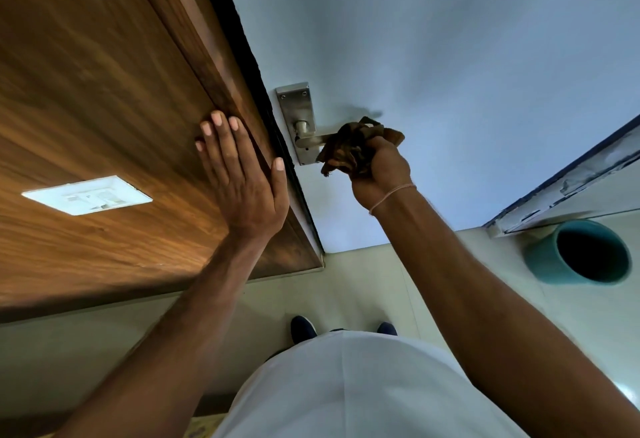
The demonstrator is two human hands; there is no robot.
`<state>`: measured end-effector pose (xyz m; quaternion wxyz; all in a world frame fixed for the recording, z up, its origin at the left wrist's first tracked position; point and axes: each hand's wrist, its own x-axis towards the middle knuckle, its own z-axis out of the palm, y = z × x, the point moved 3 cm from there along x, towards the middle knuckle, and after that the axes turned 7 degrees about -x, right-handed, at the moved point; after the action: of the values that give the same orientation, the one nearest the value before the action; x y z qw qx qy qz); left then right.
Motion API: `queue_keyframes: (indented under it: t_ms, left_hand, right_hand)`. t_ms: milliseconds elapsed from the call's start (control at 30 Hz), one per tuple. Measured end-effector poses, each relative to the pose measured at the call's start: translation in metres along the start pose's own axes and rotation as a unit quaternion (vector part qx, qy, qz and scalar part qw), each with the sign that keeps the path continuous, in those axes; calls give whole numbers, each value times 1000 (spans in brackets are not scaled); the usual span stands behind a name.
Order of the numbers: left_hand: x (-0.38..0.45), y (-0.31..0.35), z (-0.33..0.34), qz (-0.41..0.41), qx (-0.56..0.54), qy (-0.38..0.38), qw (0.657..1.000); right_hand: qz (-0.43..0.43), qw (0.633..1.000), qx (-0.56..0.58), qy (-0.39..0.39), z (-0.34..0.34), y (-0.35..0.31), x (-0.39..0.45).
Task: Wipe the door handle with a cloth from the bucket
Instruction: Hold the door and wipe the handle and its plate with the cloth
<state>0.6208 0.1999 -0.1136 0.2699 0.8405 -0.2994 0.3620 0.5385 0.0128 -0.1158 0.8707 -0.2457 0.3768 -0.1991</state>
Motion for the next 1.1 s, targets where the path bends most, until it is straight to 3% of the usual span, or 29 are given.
queue_keyframes:
  t_ms: [100, 300, 567, 867, 1000, 1100]
  left_hand:
    - [0, 1, -1, 2, -1, 3, 1000]
    - [0, 0, -5, 7, -12, -9, 1000]
    - [-1, -5, -10, 22, -14, -23, 999]
    - [0, -6, -9, 21, -9, -24, 999]
    - [-2, -7, -10, 23, -15, -27, 999]
    - [-2, -12, -15, 30, -16, -41, 999]
  right_hand:
    - [67, 997, 36, -3, 9, 13, 1]
    - [159, 985, -11, -57, 31, 49, -2]
    - [128, 989, 65, -46, 14, 43, 12]
    - [142, 988, -20, -59, 33, 60, 21]
    - [88, 991, 64, -74, 17, 46, 28]
    - [103, 986, 106, -74, 21, 48, 26]
